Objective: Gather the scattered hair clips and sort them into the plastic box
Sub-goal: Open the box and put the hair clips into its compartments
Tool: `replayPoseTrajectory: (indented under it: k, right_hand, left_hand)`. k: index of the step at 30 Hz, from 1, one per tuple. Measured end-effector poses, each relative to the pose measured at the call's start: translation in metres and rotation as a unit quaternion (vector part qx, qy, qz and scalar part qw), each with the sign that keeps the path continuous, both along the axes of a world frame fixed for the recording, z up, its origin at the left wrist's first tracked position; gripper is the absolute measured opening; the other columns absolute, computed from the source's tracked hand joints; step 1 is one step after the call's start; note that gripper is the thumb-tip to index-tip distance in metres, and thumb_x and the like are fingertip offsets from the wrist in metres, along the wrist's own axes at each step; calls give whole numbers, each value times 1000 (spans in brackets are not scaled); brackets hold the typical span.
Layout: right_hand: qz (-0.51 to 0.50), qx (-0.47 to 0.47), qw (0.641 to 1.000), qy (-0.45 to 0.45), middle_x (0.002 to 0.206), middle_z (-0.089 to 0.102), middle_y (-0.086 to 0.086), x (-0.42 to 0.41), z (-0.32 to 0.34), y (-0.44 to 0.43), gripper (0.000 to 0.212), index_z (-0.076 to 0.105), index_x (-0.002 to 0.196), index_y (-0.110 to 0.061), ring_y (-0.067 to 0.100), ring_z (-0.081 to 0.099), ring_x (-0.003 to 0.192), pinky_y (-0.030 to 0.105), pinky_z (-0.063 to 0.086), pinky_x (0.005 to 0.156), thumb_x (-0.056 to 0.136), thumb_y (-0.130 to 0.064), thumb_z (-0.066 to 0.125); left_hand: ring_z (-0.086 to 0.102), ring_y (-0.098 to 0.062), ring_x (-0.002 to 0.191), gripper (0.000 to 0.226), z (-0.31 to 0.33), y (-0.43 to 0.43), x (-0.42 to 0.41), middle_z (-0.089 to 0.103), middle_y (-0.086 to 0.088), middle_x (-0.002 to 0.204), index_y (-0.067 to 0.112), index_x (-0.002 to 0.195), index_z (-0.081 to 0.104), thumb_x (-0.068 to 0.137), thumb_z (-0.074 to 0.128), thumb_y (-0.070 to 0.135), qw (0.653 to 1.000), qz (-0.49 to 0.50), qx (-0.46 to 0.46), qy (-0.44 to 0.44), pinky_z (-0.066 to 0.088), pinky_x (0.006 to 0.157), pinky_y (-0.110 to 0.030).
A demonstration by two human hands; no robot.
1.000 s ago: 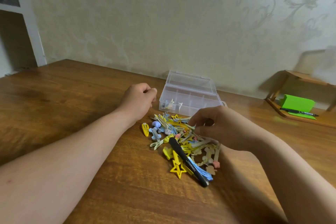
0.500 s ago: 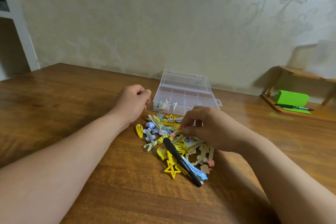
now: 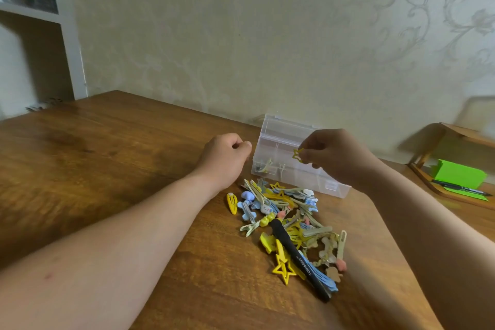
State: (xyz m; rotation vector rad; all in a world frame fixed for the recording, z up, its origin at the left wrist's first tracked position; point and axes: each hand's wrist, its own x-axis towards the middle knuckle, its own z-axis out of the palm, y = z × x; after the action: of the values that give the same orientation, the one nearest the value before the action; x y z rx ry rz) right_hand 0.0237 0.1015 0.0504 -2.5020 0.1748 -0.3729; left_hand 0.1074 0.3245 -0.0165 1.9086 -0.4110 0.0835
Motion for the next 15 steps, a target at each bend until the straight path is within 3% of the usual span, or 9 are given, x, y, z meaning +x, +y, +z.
replayPoseTrajectory:
  k: [4,9,15]
  right_hand:
    - [-9,-86,995,47,84,77,-4,23,-3,2,7,80,92,-21,19,72,83,35,59,75,94,-19,74]
    - [-10,-161,982,92,96,77,-4,32,-11,6,16,84,104,-17,6,63,80,20,45,64,96,-18,70]
    - [-19,-133,984,114,79,73,-10,31,-9,6,17,85,105,-14,6,68,78,17,47,63,96,-17,71]
  left_hand:
    - [72,-33,90,32,0,0,1,76,-9,90,14,86,72,103,57,36,1000,2,2,-4,60,88,-57]
    - [72,-33,89,31,-1,-1,1,76,-9,90,14,86,72,103,56,35,1000,5,7,-7,59,87,-56]
    - [72,-34,90,32,-1,-1,1,76,-11,92,12,89,72,104,56,35,1000,4,9,-7,59,86,-55]
